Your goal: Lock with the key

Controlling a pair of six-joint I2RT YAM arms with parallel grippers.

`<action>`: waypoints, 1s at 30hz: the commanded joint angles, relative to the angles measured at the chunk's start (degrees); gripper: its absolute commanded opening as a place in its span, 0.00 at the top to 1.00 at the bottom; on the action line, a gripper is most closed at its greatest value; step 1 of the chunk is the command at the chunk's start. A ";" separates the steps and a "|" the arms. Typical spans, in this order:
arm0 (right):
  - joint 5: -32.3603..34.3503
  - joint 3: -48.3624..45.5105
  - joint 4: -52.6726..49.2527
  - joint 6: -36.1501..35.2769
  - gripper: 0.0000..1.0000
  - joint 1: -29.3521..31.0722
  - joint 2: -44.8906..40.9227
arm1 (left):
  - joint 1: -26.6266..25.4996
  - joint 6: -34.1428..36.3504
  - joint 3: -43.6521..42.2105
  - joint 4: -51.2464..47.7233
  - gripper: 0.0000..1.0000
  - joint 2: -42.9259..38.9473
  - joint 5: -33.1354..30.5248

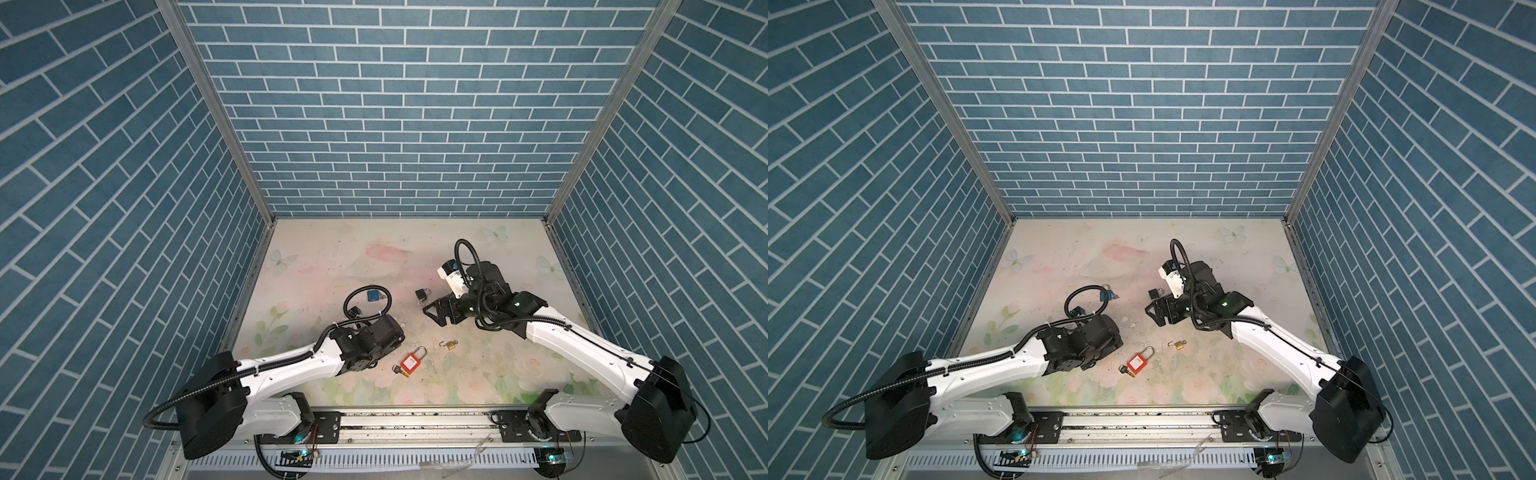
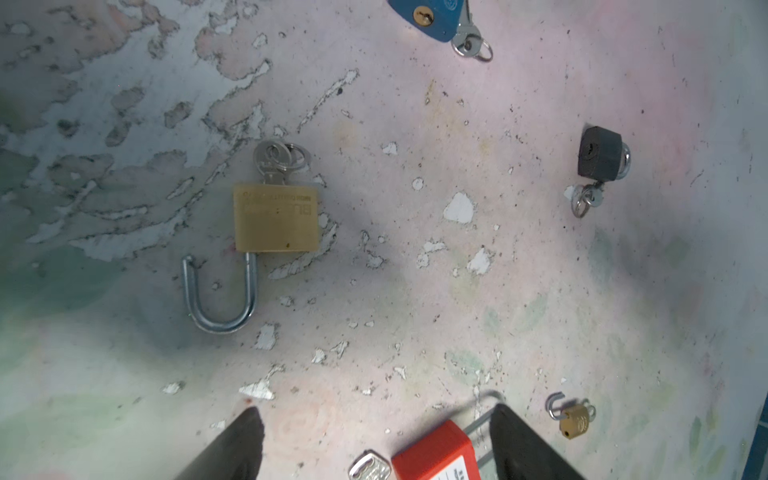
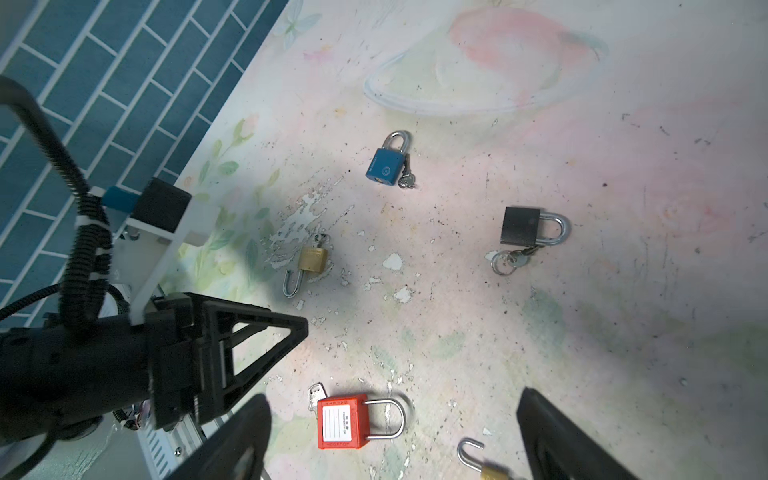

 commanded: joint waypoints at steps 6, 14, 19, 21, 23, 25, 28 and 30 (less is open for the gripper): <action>0.78 -0.52 -3.11 -0.72 0.05 0.15 -2.31 | 3.20 0.06 -5.39 11.32 0.13 2.79 1.29; -0.96 -0.55 -1.26 1.65 0.04 0.15 -0.63 | 7.50 5.75 -6.20 5.73 0.13 4.21 -0.90; -1.75 -1.23 -0.34 3.73 0.04 0.24 -1.13 | 13.35 9.29 -11.45 8.92 0.13 1.44 -0.32; -2.04 -1.60 -0.18 4.47 0.04 0.21 -1.44 | 16.33 12.50 -12.60 10.74 0.13 1.14 -0.06; -2.12 -1.81 -0.28 5.06 0.03 0.27 -1.73 | 18.68 15.36 -13.04 11.87 0.13 1.47 -0.27; -2.21 -1.86 -0.43 5.64 0.03 0.28 -2.14 | 21.15 18.49 -12.92 13.44 0.13 2.46 0.34; -2.39 -2.12 -0.64 6.81 0.03 0.45 -3.05 | 23.45 21.94 -11.32 16.10 0.14 4.99 1.31; -2.32 -2.39 -0.70 7.37 0.03 0.58 -3.84 | 24.27 23.16 -9.51 16.87 0.14 7.46 2.31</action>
